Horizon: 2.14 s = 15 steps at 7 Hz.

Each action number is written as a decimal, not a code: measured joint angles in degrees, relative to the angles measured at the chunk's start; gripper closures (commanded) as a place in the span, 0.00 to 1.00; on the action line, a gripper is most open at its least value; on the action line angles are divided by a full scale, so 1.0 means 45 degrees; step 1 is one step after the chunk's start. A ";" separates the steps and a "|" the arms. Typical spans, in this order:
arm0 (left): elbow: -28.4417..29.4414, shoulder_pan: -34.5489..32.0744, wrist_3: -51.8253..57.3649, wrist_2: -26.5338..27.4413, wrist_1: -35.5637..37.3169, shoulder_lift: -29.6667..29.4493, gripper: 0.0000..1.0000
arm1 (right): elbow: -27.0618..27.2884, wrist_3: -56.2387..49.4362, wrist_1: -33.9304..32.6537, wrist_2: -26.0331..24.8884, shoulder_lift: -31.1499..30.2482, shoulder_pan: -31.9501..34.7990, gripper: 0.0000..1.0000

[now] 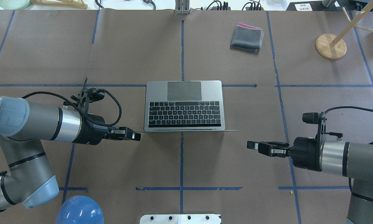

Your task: Close laptop

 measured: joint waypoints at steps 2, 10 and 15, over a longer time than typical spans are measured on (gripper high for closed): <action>0.0001 0.0001 -0.0006 -0.0006 -0.0002 -0.0024 0.98 | -0.0046 0.0000 -0.0164 -0.0113 0.0162 -0.0451 0.99; 0.0068 -0.0142 0.0018 0.0009 0.0021 -0.0077 0.99 | -0.0363 -0.0112 -0.1650 -0.2057 0.1729 -0.0280 1.00; 0.0278 -0.0978 -0.0073 0.0026 0.0547 -0.0722 1.00 | -0.0827 -0.0115 -0.2874 -0.2269 0.2917 0.0525 1.00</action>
